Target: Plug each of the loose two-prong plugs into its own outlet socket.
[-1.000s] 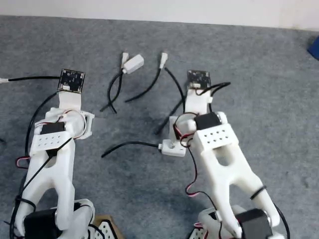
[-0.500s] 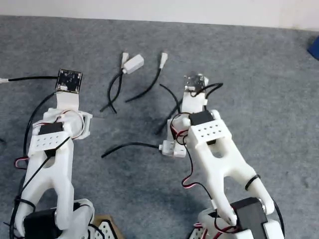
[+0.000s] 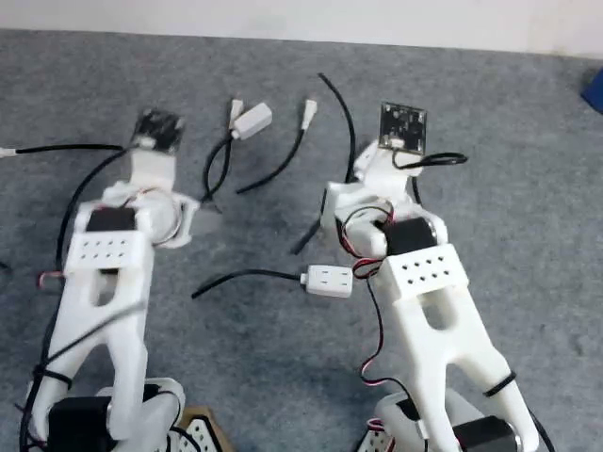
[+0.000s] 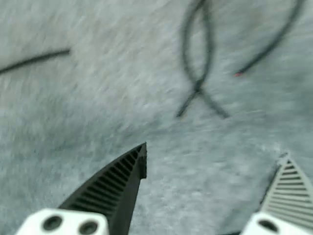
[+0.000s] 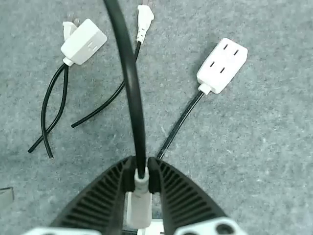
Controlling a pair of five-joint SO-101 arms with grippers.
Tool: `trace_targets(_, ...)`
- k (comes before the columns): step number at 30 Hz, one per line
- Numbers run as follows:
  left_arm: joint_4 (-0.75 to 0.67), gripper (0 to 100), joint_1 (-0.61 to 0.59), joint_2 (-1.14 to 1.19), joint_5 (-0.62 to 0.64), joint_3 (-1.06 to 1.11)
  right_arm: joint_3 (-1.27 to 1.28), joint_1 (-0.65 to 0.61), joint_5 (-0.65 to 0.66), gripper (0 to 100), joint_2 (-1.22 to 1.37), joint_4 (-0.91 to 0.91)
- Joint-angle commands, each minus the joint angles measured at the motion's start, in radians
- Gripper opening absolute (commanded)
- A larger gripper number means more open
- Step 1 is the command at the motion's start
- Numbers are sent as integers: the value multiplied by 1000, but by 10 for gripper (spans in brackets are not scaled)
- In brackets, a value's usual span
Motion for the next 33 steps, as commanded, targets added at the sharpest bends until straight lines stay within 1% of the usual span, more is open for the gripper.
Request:
trace_targets(1,176,415,122,-19,15,-159,-96,12,-37,7,12,-18)
trace_targets(3,227,437,162,-19,15,-189,-136,12,-40,7,39,-18)
trace_targets(6,262,455,180,-19,15,-200,-180,10,-43,7,65,1)
trace_targets(9,261,465,197,-16,15,-203,-222,-24,-57,7,77,44)
trace_targets(14,259,464,303,-19,15,-206,-237,-81,-86,7,82,62)
trace_targets(18,244,463,352,-12,32,-206,-239,-114,-117,7,79,105)
trace_targets(21,210,463,358,-10,41,-205,-248,-140,-117,7,73,145)
trace_targets(26,203,463,354,-8,38,-200,-344,-166,-114,7,82,285)
trace_targets(30,199,463,344,-8,37,-188,-426,-191,-54,7,84,417)
trace_targets(33,161,463,320,-8,37,-165,-475,-191,-25,7,84,510)
